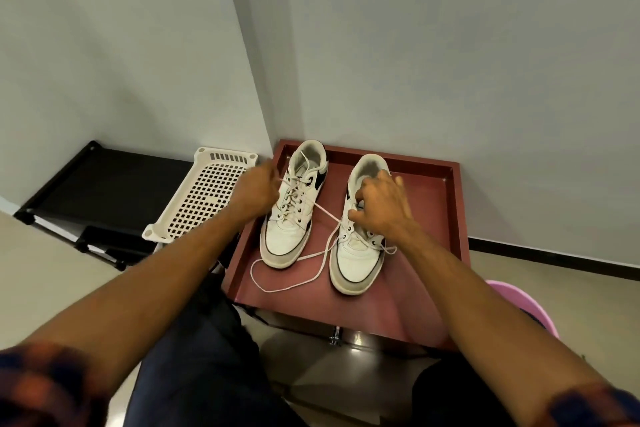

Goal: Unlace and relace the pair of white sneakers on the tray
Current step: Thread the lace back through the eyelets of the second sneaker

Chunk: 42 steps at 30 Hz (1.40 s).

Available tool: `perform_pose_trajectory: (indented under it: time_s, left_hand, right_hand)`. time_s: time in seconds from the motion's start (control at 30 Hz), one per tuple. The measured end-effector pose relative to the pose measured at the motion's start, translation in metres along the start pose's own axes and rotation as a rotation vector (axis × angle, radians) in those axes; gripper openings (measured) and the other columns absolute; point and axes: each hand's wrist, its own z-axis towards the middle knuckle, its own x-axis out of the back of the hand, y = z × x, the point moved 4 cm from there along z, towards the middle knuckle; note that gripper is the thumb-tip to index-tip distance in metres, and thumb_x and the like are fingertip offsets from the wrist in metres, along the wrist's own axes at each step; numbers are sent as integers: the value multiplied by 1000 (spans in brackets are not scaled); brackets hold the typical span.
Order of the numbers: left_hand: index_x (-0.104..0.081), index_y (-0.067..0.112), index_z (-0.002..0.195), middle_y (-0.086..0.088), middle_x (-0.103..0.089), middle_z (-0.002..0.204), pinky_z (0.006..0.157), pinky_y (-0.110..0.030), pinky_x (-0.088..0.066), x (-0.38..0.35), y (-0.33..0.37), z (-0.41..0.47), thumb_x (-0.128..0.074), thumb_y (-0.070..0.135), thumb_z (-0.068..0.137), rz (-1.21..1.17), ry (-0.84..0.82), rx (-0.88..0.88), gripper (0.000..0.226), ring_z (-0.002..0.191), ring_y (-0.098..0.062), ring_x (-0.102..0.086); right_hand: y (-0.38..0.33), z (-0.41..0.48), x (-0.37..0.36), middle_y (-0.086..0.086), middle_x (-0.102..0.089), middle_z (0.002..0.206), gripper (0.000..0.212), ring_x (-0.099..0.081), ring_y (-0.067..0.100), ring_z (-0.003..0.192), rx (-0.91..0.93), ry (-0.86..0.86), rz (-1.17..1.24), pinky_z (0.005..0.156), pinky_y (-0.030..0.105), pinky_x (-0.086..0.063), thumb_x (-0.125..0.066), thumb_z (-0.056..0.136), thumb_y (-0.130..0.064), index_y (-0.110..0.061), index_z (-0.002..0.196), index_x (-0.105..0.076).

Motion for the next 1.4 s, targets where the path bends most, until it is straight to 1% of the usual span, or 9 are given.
perform_pose_trajectory:
  time_s: [0.1, 0.23, 0.4, 0.5, 0.67, 0.9, 1.03, 1.23, 1.4]
  left_hand:
    - [-58, 11, 105, -10, -67, 97, 76, -40, -46, 35, -23, 19, -47, 19, 96, -31, 203, 188, 16, 92, -32, -63]
    - [-54, 13, 129, -14, -57, 119, 83, -49, -53, 18, 7, 7, -55, 19, 92, 147, 174, -59, 37, 107, -35, -57]
    - [-62, 12, 118, -7, -59, 114, 86, -39, -49, -56, 61, -31, -56, 24, 92, 140, -134, -482, 29, 105, -27, -56]
    - [-58, 9, 118, -9, -63, 112, 82, -33, -45, -83, 74, -44, -57, 27, 96, 65, -356, -470, 29, 101, -26, -60]
    - [-50, 14, 94, -12, -62, 99, 73, -34, -40, -78, 73, -37, -47, 25, 101, 109, -438, -502, 14, 89, -30, -59]
    - [-56, 13, 99, -10, -61, 101, 68, -42, -46, 9, -4, 20, -48, 21, 95, 320, 38, -38, 12, 91, -33, -61]
    - [-49, 14, 129, -12, -48, 122, 67, -47, -53, 9, 16, 13, -55, 17, 92, 383, 144, -99, 38, 105, -34, -55]
    - [-51, 14, 133, -8, -50, 124, 76, -39, -48, -76, 78, -36, -52, 27, 94, 275, -423, -503, 42, 103, -30, -60]
    - [-52, 14, 122, -8, -58, 114, 69, -38, -45, -97, 78, -45, -41, 37, 103, 265, -420, -541, 32, 96, -32, -62]
  right_hand:
    - [4, 5, -6, -4, -66, 95, 24, -54, 20, 104, 34, -22, 114, 87, 36, -36, -70, 78, -42, -20, 84, -74]
    - [13, 8, -12, -2, -67, 76, 25, -61, 20, 75, -1, -62, 253, 68, 29, -40, -72, 74, -41, -17, 77, -72]
    - [10, 15, -16, -10, -49, 57, 29, -51, 14, 65, 16, -102, 255, 68, 27, -32, -71, 77, -45, -25, 61, -58]
    - [11, 15, -18, -11, -46, 59, 33, -49, 14, 67, 52, -85, 233, 74, 31, -38, -69, 79, -46, -28, 59, -51]
    - [12, 16, -20, -7, -50, 67, 32, -45, 14, 74, 134, -68, 151, 83, 34, -35, -67, 86, -50, -28, 67, -53]
    - [17, 19, -19, -12, -52, 62, 32, -50, 12, 70, 169, -158, 139, 91, 31, -38, -68, 88, -47, -26, 67, -55]
    - [15, 20, -16, -14, -47, 58, 42, -48, 11, 70, 160, -171, 155, 90, 30, -34, -69, 88, -46, -30, 58, -44]
    - [15, 21, -19, -12, -49, 62, 36, -49, 13, 72, 164, -177, 139, 87, 30, -37, -69, 88, -46, -27, 64, -50]
    - [15, 21, -18, -11, -51, 65, 29, -49, 13, 74, 176, -163, 130, 87, 30, -33, -69, 88, -48, -25, 74, -59]
